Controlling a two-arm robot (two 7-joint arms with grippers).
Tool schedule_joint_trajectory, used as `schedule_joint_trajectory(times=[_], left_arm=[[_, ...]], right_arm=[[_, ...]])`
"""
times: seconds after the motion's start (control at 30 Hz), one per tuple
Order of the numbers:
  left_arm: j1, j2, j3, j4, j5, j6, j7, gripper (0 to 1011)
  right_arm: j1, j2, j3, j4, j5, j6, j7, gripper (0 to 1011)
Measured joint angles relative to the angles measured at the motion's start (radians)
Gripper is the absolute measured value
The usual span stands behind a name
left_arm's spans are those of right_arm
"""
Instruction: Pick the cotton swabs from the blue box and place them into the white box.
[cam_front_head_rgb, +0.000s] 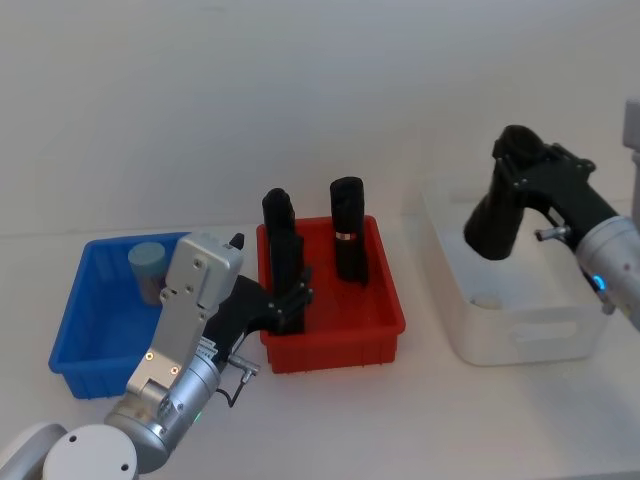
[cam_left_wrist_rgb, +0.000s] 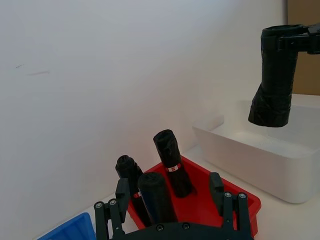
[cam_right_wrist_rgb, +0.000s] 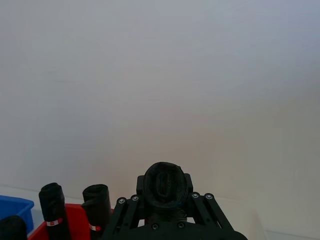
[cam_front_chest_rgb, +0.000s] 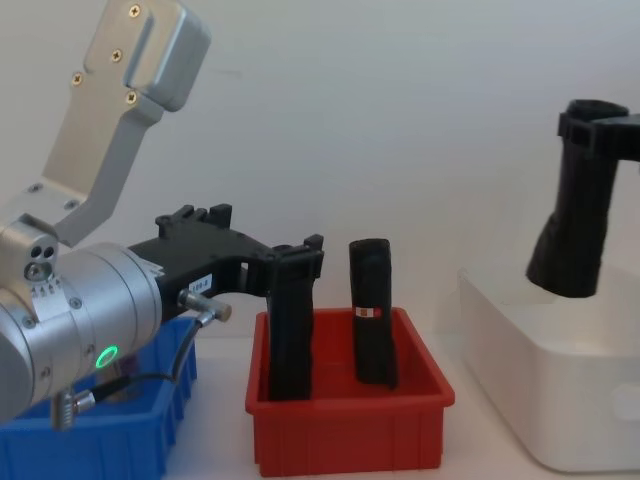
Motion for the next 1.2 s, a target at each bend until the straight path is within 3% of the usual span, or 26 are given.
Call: schedule_joint_trajectory(times=[0.73, 1.2], left_arm=[[0.0, 0.0, 0.0, 0.0, 0.0, 0.0, 0.0, 1004], [0.0, 0.0, 0.0, 0.0, 0.0, 0.0, 0.0, 1004]], right_arm=[[-0.038, 0.039, 0.039, -0.03, 0.013, -0.004, -0.048, 988], [-0.043, 0.044, 0.044, -0.032, 0.016, -0.009, -0.052, 1001]])
